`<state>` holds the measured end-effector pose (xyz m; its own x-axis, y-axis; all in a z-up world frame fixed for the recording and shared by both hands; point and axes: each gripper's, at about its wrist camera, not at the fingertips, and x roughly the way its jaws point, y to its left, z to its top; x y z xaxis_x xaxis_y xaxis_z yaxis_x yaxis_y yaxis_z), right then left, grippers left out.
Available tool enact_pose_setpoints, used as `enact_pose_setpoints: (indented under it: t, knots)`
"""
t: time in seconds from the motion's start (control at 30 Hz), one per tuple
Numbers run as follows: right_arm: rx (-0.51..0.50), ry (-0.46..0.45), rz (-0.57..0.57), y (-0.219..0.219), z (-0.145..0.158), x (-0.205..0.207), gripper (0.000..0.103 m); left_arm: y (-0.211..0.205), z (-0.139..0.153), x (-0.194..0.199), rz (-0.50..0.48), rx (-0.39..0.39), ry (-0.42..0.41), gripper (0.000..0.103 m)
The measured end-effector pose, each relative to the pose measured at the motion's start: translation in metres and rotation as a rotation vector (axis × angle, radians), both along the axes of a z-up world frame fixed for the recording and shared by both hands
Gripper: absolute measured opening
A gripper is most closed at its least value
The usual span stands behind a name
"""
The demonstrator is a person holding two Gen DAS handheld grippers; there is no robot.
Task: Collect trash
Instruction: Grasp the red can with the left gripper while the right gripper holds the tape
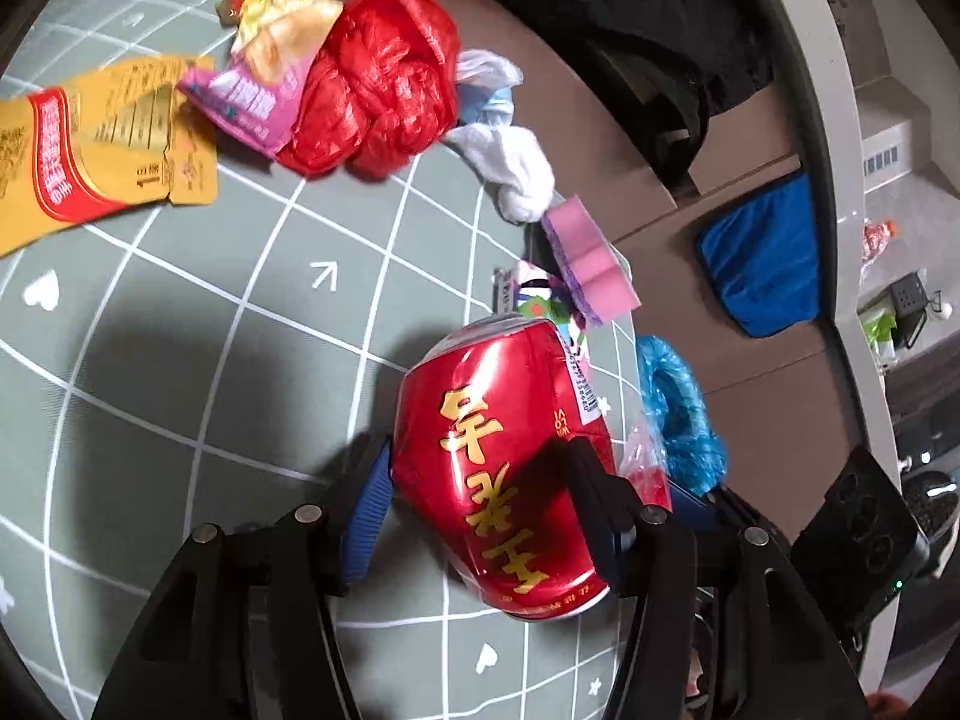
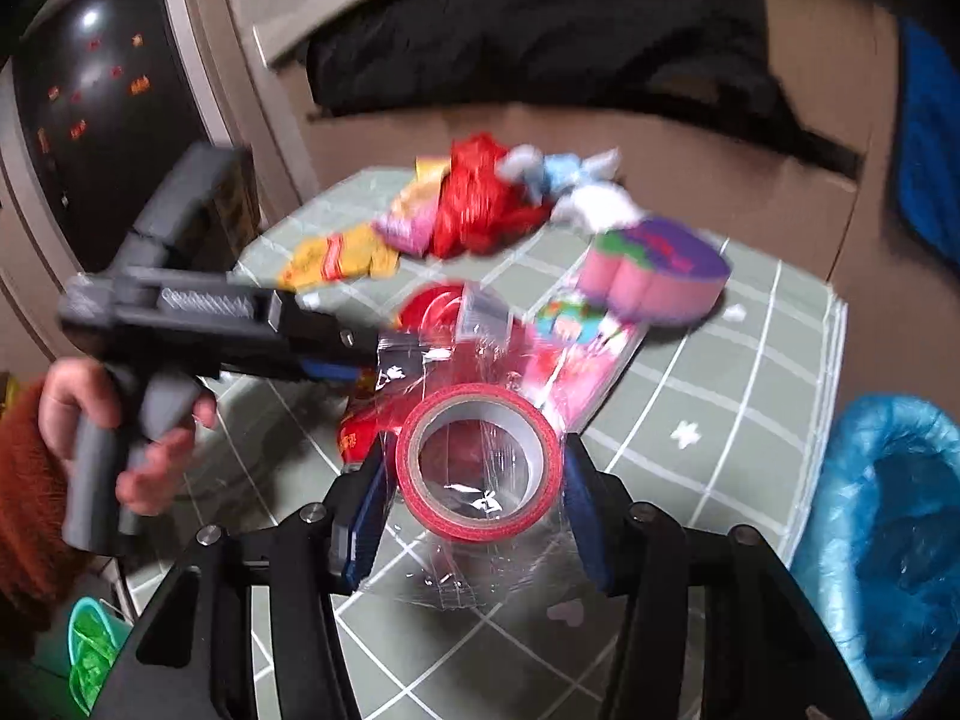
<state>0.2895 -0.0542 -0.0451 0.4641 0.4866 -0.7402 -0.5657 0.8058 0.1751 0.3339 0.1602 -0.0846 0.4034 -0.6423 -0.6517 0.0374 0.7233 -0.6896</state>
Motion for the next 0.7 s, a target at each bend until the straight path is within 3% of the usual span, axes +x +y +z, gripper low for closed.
enact_pose_setpoints:
  t: [0.13, 0.27, 0.43, 0.5, 0.53, 0.7]
  knots:
    - [0.002, 0.018, -0.043, -0.017, -0.002, 0.0, 0.049, -0.002, 0.026, -0.009, -0.023, -0.046, -0.1, 0.057]
    - [-0.007, 0.054, -0.073, -0.033, -0.01, 0.0, 0.049, -0.019, 0.038, -0.009, -0.095, -0.106, -0.133, 0.057]
    - [0.009, 0.094, -0.094, -0.044, -0.02, 0.008, 0.049, -0.055, 0.028, -0.005, -0.161, 0.013, -0.075, 0.054]
    - [0.001, 0.095, -0.099, -0.047, -0.021, 0.007, 0.049, -0.062, 0.027, -0.005, -0.16, 0.05, -0.077, 0.041]
    - [-0.004, 0.09, -0.103, -0.049, -0.021, 0.006, 0.049, -0.064, 0.028, -0.006, -0.153, 0.068, -0.081, 0.03]
    - [-0.023, 0.046, -0.111, -0.06, -0.009, -0.004, 0.05, -0.068, 0.036, -0.017, -0.114, 0.147, -0.12, 0.026]
